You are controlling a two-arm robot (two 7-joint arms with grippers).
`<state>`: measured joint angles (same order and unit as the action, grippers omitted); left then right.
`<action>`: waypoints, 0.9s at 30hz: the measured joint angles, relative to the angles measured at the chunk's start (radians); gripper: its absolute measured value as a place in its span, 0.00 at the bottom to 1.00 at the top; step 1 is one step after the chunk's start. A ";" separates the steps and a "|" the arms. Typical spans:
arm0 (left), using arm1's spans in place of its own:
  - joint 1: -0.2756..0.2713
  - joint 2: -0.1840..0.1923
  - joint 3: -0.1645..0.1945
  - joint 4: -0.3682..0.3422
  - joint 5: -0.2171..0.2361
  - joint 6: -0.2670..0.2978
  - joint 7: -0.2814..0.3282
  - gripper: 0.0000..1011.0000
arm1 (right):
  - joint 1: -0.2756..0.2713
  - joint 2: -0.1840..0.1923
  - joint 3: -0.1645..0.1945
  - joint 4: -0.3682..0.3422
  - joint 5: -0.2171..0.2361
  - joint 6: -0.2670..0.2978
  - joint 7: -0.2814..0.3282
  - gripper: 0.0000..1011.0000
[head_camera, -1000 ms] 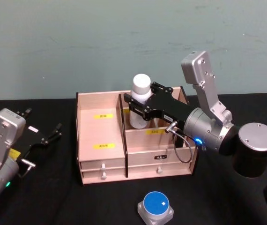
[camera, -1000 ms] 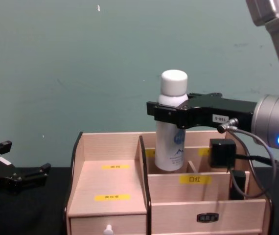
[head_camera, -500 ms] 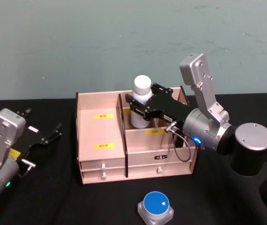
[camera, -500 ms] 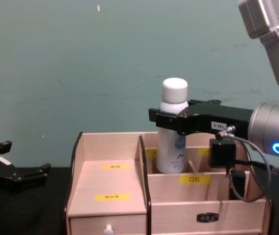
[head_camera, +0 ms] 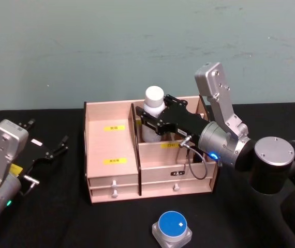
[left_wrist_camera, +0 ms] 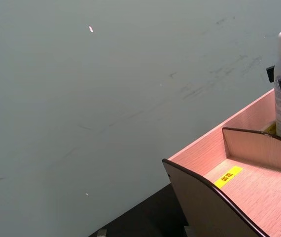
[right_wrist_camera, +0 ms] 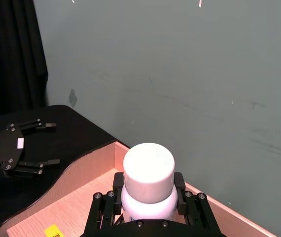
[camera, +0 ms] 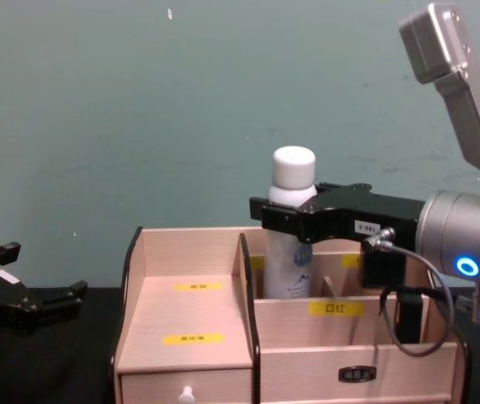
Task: Pick up the facial cleanser and watermelon frost from the table and place them into the tiered storage box.
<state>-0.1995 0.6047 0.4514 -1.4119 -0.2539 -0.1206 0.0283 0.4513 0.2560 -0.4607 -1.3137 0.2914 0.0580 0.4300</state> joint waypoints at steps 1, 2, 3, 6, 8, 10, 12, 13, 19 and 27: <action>0.000 0.000 0.000 0.000 0.000 0.000 0.000 1.00 | 0.000 0.000 0.000 0.002 0.000 0.000 0.000 0.60; 0.000 0.000 0.000 0.000 0.000 0.000 0.000 1.00 | 0.000 -0.001 0.000 0.004 0.000 0.000 0.001 0.60; 0.000 0.000 0.000 0.000 0.000 0.000 0.000 1.00 | 0.000 -0.001 -0.001 0.008 0.001 0.000 0.001 0.60; 0.000 0.000 0.000 0.000 0.000 0.000 0.000 1.00 | 0.000 -0.002 -0.001 0.016 0.002 0.000 0.003 0.60; 0.000 0.000 0.000 0.000 0.000 0.000 0.000 1.00 | 0.000 -0.002 -0.001 0.019 0.003 0.000 0.003 0.60; 0.000 0.000 0.000 0.000 0.000 0.000 0.000 1.00 | 0.000 -0.003 -0.001 0.024 0.004 0.000 0.004 0.60; 0.000 0.000 0.000 0.000 0.000 0.000 0.000 1.00 | -0.001 -0.005 -0.001 0.030 0.006 0.000 0.004 0.60; 0.000 0.000 0.000 0.000 0.000 0.000 0.000 1.00 | -0.002 -0.007 -0.001 0.033 0.007 0.001 0.004 0.60; 0.000 0.000 0.000 0.000 0.000 0.000 0.000 1.00 | -0.003 -0.007 -0.001 0.035 0.008 0.001 0.004 0.60; 0.000 0.000 0.000 0.000 0.000 0.000 0.000 1.00 | -0.003 -0.012 0.000 0.045 0.013 -0.001 0.005 0.77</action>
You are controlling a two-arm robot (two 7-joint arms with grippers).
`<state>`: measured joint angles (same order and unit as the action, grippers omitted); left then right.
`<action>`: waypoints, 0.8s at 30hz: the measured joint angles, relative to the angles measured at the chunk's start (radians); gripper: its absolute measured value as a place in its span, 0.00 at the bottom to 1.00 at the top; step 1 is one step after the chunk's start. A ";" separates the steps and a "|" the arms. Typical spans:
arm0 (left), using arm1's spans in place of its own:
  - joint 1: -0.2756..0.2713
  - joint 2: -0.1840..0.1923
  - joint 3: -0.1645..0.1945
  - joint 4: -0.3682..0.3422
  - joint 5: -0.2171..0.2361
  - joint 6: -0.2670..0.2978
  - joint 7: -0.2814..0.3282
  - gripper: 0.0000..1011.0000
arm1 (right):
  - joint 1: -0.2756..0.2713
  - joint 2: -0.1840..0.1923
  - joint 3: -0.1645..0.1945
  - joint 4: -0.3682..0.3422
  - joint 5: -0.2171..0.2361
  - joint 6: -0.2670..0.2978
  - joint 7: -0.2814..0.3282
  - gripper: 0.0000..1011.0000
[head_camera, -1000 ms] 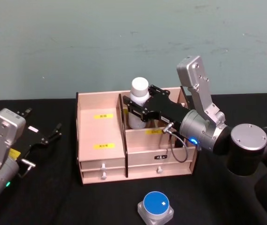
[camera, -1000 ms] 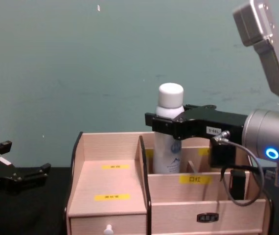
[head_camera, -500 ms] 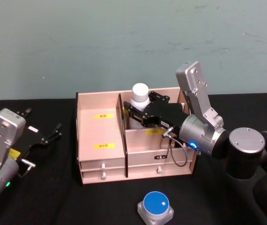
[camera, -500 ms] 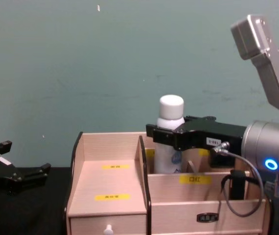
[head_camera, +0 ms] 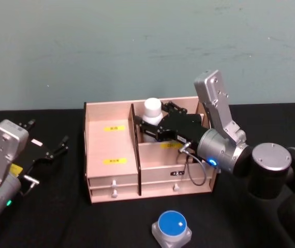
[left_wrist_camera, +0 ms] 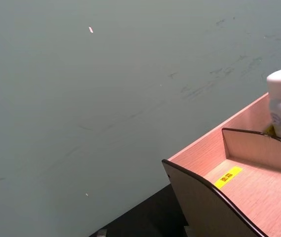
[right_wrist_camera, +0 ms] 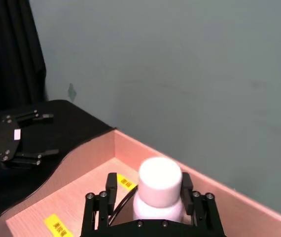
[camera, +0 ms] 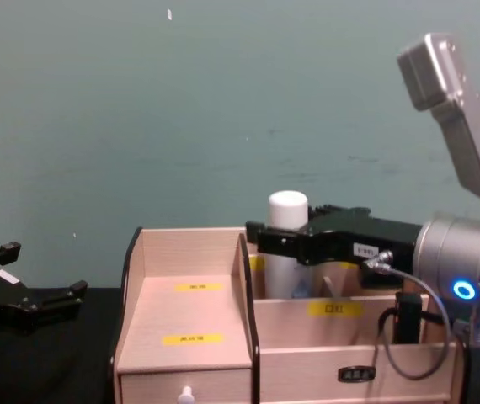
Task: Pick up the facial cleanser and watermelon frost from the table and place them into the tiered storage box.
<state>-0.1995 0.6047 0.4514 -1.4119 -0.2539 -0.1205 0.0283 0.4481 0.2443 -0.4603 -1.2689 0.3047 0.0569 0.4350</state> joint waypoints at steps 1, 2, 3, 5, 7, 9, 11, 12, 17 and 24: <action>0.000 0.000 0.000 0.000 0.000 0.000 0.000 1.00 | -0.001 -0.002 0.000 0.002 0.002 0.000 0.001 0.78; 0.000 0.000 0.000 0.000 0.000 0.000 0.000 1.00 | -0.002 -0.001 0.002 0.001 0.004 -0.001 0.001 0.84; 0.000 0.000 0.000 0.000 0.000 0.000 0.000 1.00 | -0.002 -0.001 0.004 0.000 0.006 -0.002 0.001 0.86; 0.000 0.000 0.000 0.000 0.000 0.000 0.000 1.00 | -0.004 -0.001 0.005 -0.002 0.008 -0.004 0.001 0.89; 0.000 0.000 0.000 0.000 0.000 0.000 0.000 1.00 | -0.005 0.001 0.008 -0.007 0.011 -0.006 0.002 0.94; 0.000 0.000 0.000 0.000 0.000 0.000 0.000 1.00 | -0.005 0.004 0.010 -0.016 0.012 -0.007 0.002 0.98; 0.000 0.000 0.000 0.000 0.000 0.000 0.000 1.00 | -0.005 0.007 0.012 -0.028 0.012 -0.008 0.001 0.99; 0.000 0.000 0.000 0.000 0.000 0.000 0.000 1.00 | -0.006 0.011 0.014 -0.041 0.011 -0.009 -0.002 0.99; 0.000 0.000 0.000 0.000 0.000 0.000 0.000 1.00 | -0.009 0.029 0.024 -0.098 0.000 -0.005 -0.018 0.99; 0.000 0.000 0.000 0.000 0.000 0.000 0.000 1.00 | -0.060 0.086 0.049 -0.286 -0.009 0.094 -0.062 0.99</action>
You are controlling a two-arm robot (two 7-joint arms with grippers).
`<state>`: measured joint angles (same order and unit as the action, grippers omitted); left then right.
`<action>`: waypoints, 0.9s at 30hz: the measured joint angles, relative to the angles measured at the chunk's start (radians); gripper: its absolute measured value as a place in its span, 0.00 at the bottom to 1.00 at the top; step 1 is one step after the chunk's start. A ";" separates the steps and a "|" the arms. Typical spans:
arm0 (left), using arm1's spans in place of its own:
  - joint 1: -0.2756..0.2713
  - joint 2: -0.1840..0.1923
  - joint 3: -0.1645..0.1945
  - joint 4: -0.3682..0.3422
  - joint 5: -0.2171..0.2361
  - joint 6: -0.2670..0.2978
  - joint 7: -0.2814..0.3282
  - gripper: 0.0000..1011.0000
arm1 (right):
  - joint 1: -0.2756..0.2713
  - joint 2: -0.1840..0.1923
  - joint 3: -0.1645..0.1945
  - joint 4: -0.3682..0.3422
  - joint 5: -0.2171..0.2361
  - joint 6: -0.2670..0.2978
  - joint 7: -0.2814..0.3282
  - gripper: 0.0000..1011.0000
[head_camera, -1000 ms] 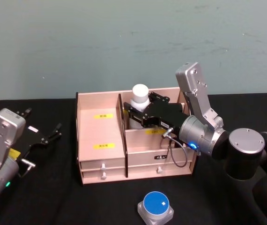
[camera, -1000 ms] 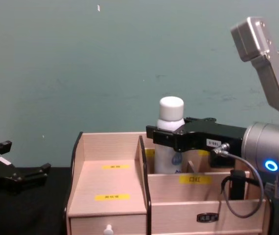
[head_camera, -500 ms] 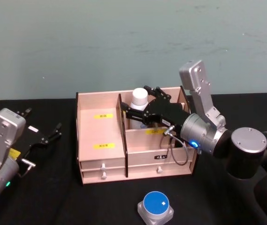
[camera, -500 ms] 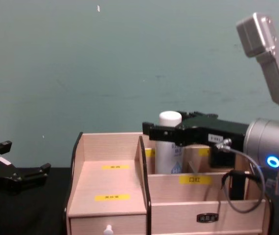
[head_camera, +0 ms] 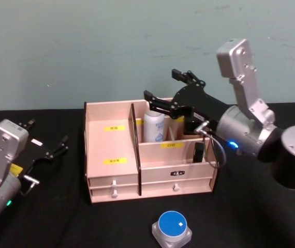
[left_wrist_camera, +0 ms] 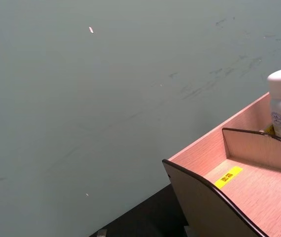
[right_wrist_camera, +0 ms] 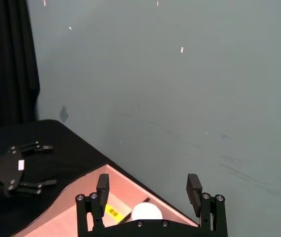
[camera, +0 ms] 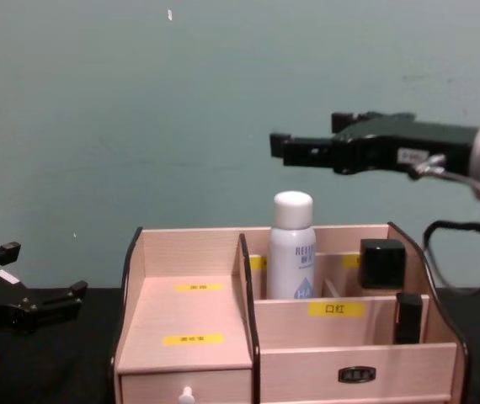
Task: Pick up the facial cleanser and watermelon frost from the table and place them into the tiered storage box.
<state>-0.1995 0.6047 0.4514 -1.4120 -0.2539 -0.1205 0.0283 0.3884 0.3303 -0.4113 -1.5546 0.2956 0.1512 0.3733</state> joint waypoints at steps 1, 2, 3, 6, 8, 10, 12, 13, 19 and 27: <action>0.000 0.000 0.000 0.000 0.000 0.000 0.000 1.00 | -0.020 0.015 0.007 -0.046 -0.001 0.032 -0.013 0.99; 0.000 0.000 0.000 0.000 0.000 0.000 0.000 1.00 | -0.029 0.021 0.011 -0.069 -0.001 0.048 -0.020 0.99; 0.000 0.000 0.000 0.000 0.000 0.000 0.000 1.00 | -0.041 0.029 0.016 -0.095 -0.001 0.066 -0.027 0.99; 0.000 0.000 0.000 0.000 0.000 0.000 0.000 1.00 | -0.099 0.056 0.034 -0.195 0.005 0.133 -0.052 0.99; 0.000 0.000 0.000 0.000 0.000 0.000 0.000 1.00 | -0.146 0.072 0.047 -0.263 0.016 0.178 -0.068 0.99; 0.000 0.000 0.000 0.000 0.000 0.000 0.000 1.00 | -0.199 0.086 0.060 -0.325 0.029 0.218 -0.081 0.99; 0.000 0.000 0.000 0.000 0.000 0.000 0.000 1.00 | -0.234 0.093 0.066 -0.362 0.039 0.239 -0.089 0.99; 0.000 0.000 0.000 0.000 0.000 0.000 0.000 1.00 | -0.266 0.099 0.071 -0.389 0.050 0.256 -0.095 0.99; 0.000 0.000 0.000 0.000 0.000 0.000 0.000 1.00 | -0.347 0.117 0.079 -0.446 0.078 0.291 -0.103 0.99; 0.000 0.000 0.000 0.000 0.000 0.000 0.000 1.00 | -0.462 0.161 0.095 -0.497 0.123 0.309 -0.103 0.99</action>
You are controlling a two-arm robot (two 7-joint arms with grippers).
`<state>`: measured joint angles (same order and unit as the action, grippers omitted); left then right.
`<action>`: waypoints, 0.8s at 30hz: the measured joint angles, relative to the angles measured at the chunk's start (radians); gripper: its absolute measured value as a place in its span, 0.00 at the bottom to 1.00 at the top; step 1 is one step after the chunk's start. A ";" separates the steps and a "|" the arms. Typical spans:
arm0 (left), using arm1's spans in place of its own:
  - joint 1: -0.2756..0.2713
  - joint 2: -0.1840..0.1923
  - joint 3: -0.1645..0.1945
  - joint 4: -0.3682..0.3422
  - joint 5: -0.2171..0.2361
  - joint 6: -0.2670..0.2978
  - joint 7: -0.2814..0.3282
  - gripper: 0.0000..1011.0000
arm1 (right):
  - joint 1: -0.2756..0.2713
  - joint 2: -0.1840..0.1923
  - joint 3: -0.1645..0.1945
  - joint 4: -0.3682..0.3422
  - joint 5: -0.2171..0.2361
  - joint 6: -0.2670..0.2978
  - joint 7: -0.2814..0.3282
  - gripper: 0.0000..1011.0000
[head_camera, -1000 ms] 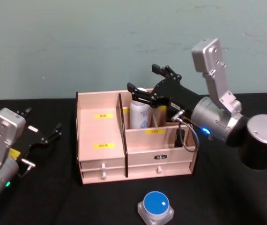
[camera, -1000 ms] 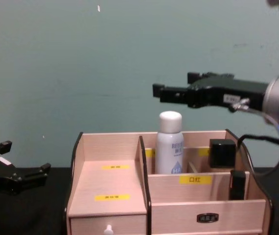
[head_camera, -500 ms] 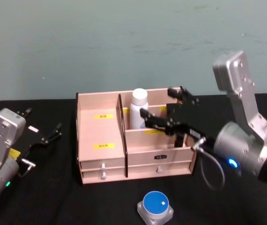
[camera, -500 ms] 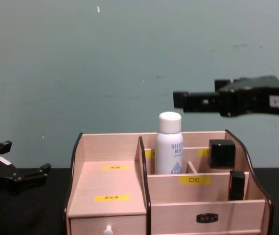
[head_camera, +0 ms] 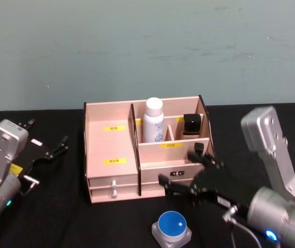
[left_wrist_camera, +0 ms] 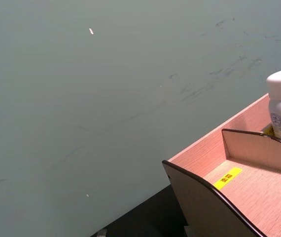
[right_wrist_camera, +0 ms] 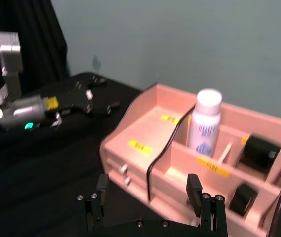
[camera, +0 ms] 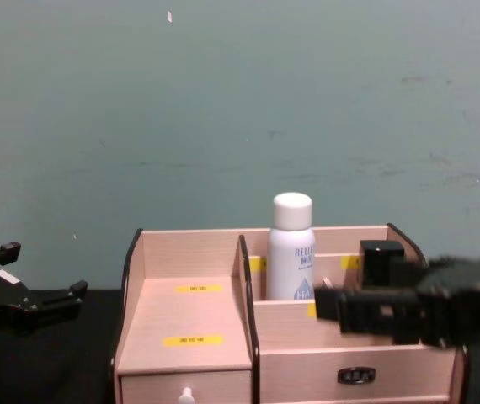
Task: Pick up the facial cleanser and watermelon frost from the table and place them into the tiered storage box.
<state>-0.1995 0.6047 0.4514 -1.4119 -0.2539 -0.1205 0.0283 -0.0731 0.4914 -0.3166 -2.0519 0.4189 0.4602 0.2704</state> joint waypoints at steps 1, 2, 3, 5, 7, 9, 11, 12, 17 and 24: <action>0.000 0.000 0.000 0.000 0.000 0.000 0.000 1.00 | -0.013 0.006 0.001 -0.006 0.004 0.003 -0.001 0.99; 0.000 0.000 0.000 0.000 0.000 0.000 0.000 1.00 | -0.021 0.009 0.002 -0.011 0.008 0.004 -0.001 0.99; 0.000 0.000 0.000 0.000 0.000 0.000 0.000 1.00 | -0.032 0.014 0.003 -0.017 0.012 0.007 -0.001 0.99; 0.000 0.000 0.000 0.000 0.000 0.000 0.000 1.00 | -0.063 0.030 0.005 -0.035 0.026 0.013 0.002 0.99; 0.000 0.000 0.000 0.000 0.000 0.000 0.000 1.00 | -0.086 0.052 0.007 -0.051 0.037 0.016 0.008 0.99; 0.000 0.000 0.000 0.000 0.000 0.000 0.000 1.00 | -0.106 0.079 0.014 -0.067 0.044 0.018 0.016 0.99; 0.000 0.000 0.000 0.000 0.000 0.000 0.000 1.00 | -0.125 0.111 0.025 -0.078 0.051 0.011 0.031 0.99; 0.000 0.000 0.000 0.000 0.000 0.000 0.000 1.00 | -0.132 0.123 0.030 -0.080 0.054 0.005 0.037 0.99; 0.000 0.000 0.000 0.000 0.000 0.000 0.000 1.00 | -0.163 0.174 0.052 -0.076 0.060 -0.037 0.055 0.99; 0.000 0.000 0.000 0.000 0.000 0.000 0.000 1.00 | -0.164 0.204 0.054 0.010 0.054 -0.155 0.103 0.99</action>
<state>-0.1995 0.6047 0.4514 -1.4119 -0.2539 -0.1205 0.0283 -0.2368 0.6955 -0.2622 -2.0422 0.4732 0.3051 0.3733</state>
